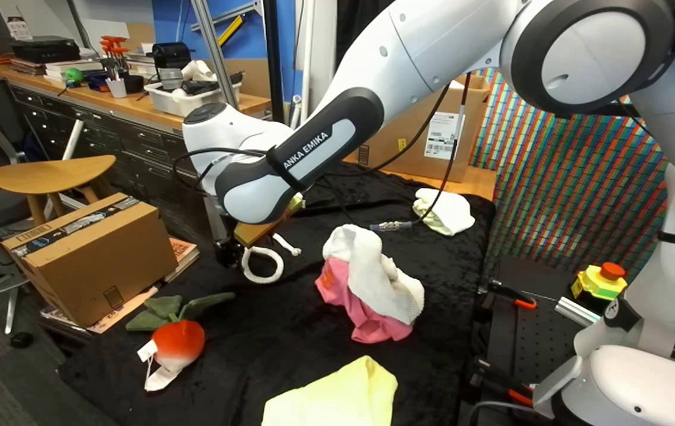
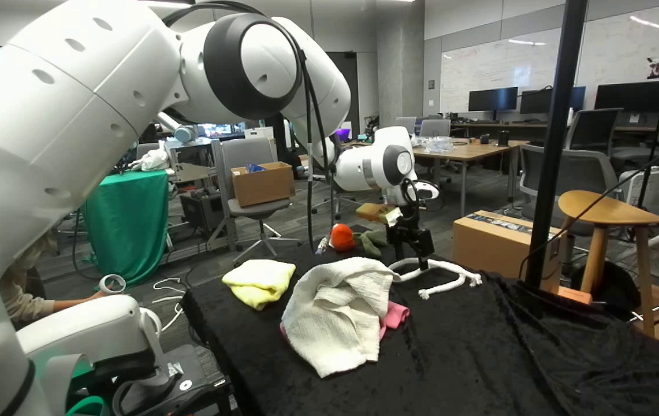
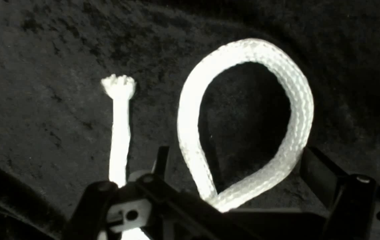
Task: Put all the objects together at the center of the table
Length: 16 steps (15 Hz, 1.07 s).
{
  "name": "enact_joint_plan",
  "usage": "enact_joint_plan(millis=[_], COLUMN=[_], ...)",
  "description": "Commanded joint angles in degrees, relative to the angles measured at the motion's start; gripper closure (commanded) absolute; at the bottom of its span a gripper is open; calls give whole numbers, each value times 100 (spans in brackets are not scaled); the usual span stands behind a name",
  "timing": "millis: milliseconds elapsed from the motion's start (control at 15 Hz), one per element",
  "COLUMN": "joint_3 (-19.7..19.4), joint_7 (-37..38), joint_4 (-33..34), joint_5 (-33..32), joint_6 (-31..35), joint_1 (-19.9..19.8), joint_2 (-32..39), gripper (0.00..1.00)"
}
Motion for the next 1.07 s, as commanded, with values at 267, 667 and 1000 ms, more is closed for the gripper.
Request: enact_joint_plan(millis=[267, 667, 1000], joint_3=[-39, -25, -26], joint_7=[-83, -113, -130], joint_4=[355, 408, 524], joint_5=[209, 225, 233], joint_6=[-243, -296, -376], joint_1=[0, -7, -20], joint_2=[202, 233, 301], gripper=[0, 0, 49])
